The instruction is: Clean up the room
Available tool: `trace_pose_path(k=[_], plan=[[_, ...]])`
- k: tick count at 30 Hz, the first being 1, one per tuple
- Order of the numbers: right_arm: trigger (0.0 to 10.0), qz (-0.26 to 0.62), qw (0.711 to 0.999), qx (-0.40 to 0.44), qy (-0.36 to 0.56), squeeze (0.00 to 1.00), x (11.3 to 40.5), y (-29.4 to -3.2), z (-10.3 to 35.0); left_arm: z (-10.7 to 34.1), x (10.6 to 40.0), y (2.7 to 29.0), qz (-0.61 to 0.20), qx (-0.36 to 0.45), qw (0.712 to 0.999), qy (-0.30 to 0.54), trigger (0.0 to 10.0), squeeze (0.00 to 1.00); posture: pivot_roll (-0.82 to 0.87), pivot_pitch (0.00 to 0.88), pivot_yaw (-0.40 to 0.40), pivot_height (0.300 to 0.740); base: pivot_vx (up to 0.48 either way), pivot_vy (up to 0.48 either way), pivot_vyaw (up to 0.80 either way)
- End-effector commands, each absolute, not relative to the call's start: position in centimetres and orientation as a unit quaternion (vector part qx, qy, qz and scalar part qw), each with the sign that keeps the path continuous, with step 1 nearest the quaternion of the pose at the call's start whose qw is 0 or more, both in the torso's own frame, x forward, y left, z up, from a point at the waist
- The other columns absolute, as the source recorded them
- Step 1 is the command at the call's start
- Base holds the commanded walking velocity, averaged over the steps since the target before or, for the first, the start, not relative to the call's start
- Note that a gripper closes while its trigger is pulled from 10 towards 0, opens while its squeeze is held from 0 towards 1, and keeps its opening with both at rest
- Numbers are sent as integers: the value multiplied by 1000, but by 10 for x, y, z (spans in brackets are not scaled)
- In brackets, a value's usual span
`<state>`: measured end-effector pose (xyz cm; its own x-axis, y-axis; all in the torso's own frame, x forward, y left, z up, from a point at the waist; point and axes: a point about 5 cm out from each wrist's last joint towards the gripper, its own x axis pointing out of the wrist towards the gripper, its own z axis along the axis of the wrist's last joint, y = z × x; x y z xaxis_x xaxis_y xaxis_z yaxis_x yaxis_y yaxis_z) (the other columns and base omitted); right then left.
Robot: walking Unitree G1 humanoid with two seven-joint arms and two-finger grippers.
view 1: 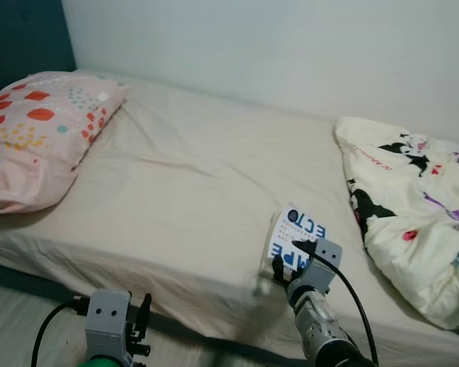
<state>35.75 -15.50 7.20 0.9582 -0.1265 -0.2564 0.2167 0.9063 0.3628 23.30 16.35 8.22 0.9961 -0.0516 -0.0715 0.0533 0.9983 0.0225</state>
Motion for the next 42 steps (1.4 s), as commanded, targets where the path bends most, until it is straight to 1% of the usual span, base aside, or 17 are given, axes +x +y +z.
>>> trace_pose_path(k=[1, 4, 5, 6, 8, 9, 20, 21, 22, 23, 24, 25, 26, 28, 36, 38, 42], plan=[[10000, -118, 962, 208, 134, 0, 351, -164, 62, 79, 228, 162, -34, 17, 998, 47, 10000, 0, 225, 192, -89, 562, 0, 0, 0], [10000, -154, 949, 234, 148, 0, 346, -173, 54, 82, 225, 162, -45, 20, 998, 47, 10000, 0, 235, 198, -86, 562, 0, 0, 0], [10000, -159, 947, 238, 148, 125, 345, -175, 53, 82, 224, 162, -48, 21, 998, 47, 10000, 0, 235, 198, -85, 562, 0, 0, 0], [10000, -163, 945, 245, 144, 827, 344, -177, 53, 83, 223, 161, -52, 22, 997, 46, 10000, 0, 237, 199, -84, 562, 0, 0, 0], [10000, -163, 945, 245, 144, 827, 344, -177, 53, 83, 223, 161, -52, 22, 997, 46, 10000, 0, 237, 199, -84, 562, 0, 0, 0], [10000, -178, 937, 269, 135, 1000, 343, -181, 53, 84, 221, 162, -56, 23, 997, 46, 10000, 0, 238, 201, -82, 562, 0, 0, 0], [10000, -235, 905, 315, 160, 1000, 335, -190, 42, 85, 217, 166, -60, 30, 996, 50, 10000, 0, 258, 202, -71, 562, 0, 0, 0], [10000, -249, 896, 329, 166, 855, 333, -192, 39, 85, 217, 167, -59, 31, 996, 52, 10000, 0, 258, 202, -71, 562, 0, 0, 0], [10000, -261, 887, 341, 169, 796, 331, -193, 36, 85, 216, 168, -58, 32, 996, 54, 10000, 0, 258, 202, -71, 562, 0, 0, 0], [10000, -261, 887, 341, 169, 796, 331, -193, 36, 85, 216, 168, -58, 32, 996, 54, 10000, 0, 258, 202, -71, 562, 0, 0, 0], [10000, -270, 880, 351, 171, 502, 329, -194, 34, 85, 216, 169, -57, 32, 996, 55, 10000, 0, 258, 196, -72, 562, 0, 0, 0], [10000, -276, 876, 355, 172, 263, 328, -196, 33, 85, 216, 169, -57, 32, 996, 56, 10000, 0, 257, 190, -73, 562, 0, 0, 0], [10000, -276, 876, 355, 172, 263, 328, -196, 33, 85, 216, 169, -57, 32, 996, 56, 10000, 0, 257, 190, -73, 562, 0, 0, 0], [10000, -290, 874, 351, 172, 0, 325, -204, 31, 85, 216, 170, -58, 33, 996, 57, 10000, 0, 257, 190, -73, 562, 0, 0, 0], [10000, -296, 863, 366, 180, 0, 321, -208, 27, 85, 217, 170, -58, 32, 996, 57, 10000, 0, 250, 175, -72, 562, 0, 0, 0], [10000, -264, 848, 420, 187, 0, 325, -191, 25, 86, 220, 170, -58, 30, 996, 55, 10000, 0, 250, 171, -69, 562, 0, 0, 0], [10000, -250, 830, 462, 185, 0, 327, -182, 26, 87, 221, 170, -58, 30, 996, 54, 10000, 0, 253, 170, -69, 562, 0, 0, 0]])
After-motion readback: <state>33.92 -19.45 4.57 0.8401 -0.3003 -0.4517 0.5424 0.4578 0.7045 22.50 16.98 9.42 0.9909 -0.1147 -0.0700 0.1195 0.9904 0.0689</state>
